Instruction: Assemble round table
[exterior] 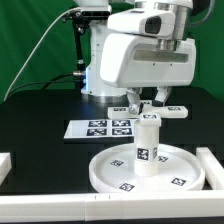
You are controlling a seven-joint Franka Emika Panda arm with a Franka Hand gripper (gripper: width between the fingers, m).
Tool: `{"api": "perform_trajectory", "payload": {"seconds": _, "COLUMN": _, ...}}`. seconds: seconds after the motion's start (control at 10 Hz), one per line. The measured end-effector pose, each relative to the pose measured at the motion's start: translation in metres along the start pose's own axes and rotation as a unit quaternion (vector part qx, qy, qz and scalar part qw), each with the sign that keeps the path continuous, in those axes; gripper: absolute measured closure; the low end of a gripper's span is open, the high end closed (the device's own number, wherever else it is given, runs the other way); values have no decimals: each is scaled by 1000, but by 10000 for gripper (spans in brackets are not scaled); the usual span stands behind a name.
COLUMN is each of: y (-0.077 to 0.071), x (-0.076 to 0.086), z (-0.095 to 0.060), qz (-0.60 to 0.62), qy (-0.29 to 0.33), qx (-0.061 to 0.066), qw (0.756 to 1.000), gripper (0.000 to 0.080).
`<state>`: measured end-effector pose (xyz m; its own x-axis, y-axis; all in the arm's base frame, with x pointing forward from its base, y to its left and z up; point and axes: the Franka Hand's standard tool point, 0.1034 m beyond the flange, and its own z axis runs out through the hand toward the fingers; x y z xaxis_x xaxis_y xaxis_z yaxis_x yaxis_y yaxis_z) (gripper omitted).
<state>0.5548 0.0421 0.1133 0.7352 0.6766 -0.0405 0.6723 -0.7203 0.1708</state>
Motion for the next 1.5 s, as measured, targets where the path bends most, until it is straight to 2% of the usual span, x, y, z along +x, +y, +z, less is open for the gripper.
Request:
{"api": "perform_trajectory", "payload": {"seconds": 0.5, "y": 0, "x": 0, "z": 0, "qz": 17, "qy": 0, "qx": 0, "qw": 1000, "gripper": 364}}
{"api": "perform_trajectory", "payload": {"seconds": 0.7, "y": 4, "x": 2, "z": 2, "qz": 129, "qy": 24, "qx": -4, "qw": 991, "gripper": 364}}
{"api": "perform_trajectory", "payload": {"seconds": 0.9, "y": 3, "x": 1, "z": 3, "qz": 278, "qy": 33, "qx": 13, "qw": 960, "gripper": 364}}
{"api": "perform_trajectory", "payload": {"seconds": 1.0, "y": 2, "x": 2, "z": 3, "qz": 358, "qy": 33, "qx": 20, "qw": 933, "gripper": 364}}
{"api": "perform_trajectory", "payload": {"seconds": 1.3, "y": 2, "x": 2, "z": 3, "qz": 470, "qy": 30, "qx": 26, "qw": 882, "gripper": 364}}
{"api": "perform_trajectory", "payload": {"seconds": 1.4, "y": 2, "x": 2, "z": 3, "qz": 473, "qy": 30, "qx": 27, "qw": 880, "gripper": 364}}
{"api": "perform_trajectory", "payload": {"seconds": 1.5, "y": 2, "x": 2, "z": 3, "qz": 470, "qy": 30, "qx": 27, "qw": 882, "gripper": 318}}
